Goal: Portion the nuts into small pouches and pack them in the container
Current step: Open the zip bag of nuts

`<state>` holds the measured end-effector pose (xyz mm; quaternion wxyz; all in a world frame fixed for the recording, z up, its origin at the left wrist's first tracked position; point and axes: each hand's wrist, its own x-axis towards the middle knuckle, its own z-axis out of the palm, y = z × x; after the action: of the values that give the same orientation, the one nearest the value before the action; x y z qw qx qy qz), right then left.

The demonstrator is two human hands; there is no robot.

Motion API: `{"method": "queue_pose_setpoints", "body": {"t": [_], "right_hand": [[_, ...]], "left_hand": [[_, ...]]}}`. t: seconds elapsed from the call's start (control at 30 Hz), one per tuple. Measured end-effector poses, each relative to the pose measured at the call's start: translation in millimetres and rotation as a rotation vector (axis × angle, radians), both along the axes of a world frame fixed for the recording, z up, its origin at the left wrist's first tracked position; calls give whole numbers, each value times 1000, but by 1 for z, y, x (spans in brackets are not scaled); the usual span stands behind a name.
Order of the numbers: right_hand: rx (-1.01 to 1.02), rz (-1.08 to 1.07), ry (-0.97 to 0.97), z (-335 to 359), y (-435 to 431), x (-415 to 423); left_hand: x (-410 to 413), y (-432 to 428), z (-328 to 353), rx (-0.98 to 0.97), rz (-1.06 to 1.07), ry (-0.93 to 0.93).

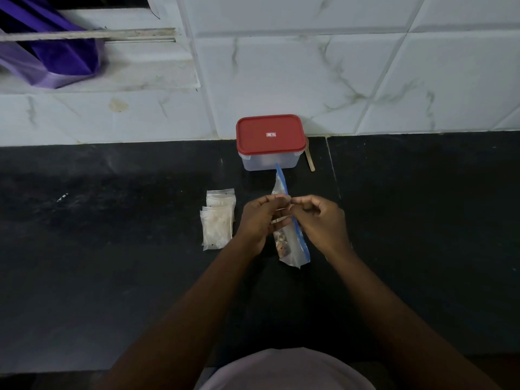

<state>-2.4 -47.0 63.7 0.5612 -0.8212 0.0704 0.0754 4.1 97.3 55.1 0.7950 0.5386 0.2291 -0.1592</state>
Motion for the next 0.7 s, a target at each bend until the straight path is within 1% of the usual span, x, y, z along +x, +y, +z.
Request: {"method": "queue_pose_setpoints", "body": {"t": [0.27,0.5,0.7], "right_hand": [[-24,-6,6,2,0,5],[-6,-7,75,0,-4,6],[-58,3,66,3,-7,6]], "left_hand": [[1,1,1,18,9,-3],[-1,2,1,251,10,-100],[-4,1,5,330,28,-159]]}}
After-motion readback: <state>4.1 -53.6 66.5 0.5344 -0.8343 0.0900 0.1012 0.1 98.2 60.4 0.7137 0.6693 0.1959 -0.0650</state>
